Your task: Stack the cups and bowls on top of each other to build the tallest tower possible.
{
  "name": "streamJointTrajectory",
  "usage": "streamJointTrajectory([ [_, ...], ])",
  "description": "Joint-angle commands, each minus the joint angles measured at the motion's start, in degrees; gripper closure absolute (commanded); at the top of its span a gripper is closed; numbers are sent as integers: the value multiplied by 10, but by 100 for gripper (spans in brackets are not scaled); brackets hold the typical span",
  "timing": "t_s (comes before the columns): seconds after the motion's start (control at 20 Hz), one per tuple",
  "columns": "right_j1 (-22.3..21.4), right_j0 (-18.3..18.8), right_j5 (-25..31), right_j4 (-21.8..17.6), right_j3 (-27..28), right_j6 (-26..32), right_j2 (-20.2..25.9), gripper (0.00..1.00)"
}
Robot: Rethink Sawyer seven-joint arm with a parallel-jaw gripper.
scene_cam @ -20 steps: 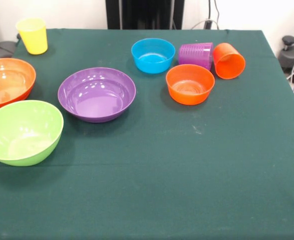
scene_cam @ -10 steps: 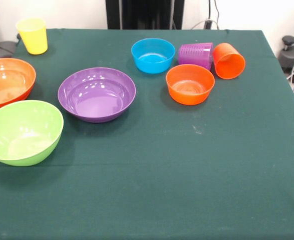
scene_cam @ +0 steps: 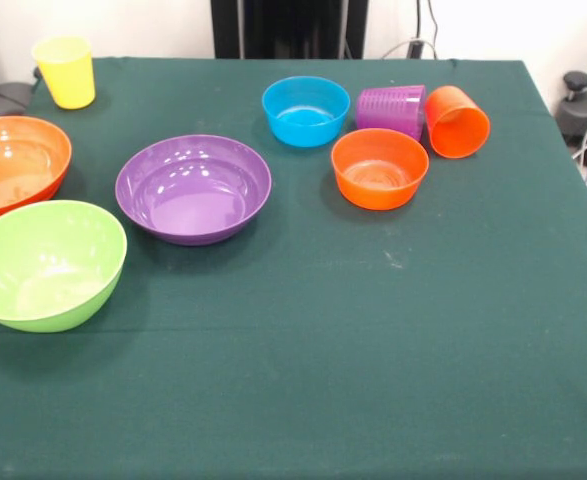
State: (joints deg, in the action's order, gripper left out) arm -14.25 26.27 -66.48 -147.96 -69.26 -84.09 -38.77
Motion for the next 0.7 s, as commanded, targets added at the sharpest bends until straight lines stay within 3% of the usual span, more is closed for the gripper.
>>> streamJointTrajectory([
  [0.05, 12, -17, -14, -15, -24, 167, 133, 0],
  [0.15, 11, -33, 0, -31, -52, 204, 129, 0],
  [0.3, -9, -67, 34, -65, -123, 320, 127, 0],
  [0.45, -41, -86, 61, -70, -181, 380, 135, 0],
  [0.55, -50, -91, 85, -53, -196, 360, 140, 0],
  [0.7, -54, -91, 94, -11, -188, 286, 150, 0],
])
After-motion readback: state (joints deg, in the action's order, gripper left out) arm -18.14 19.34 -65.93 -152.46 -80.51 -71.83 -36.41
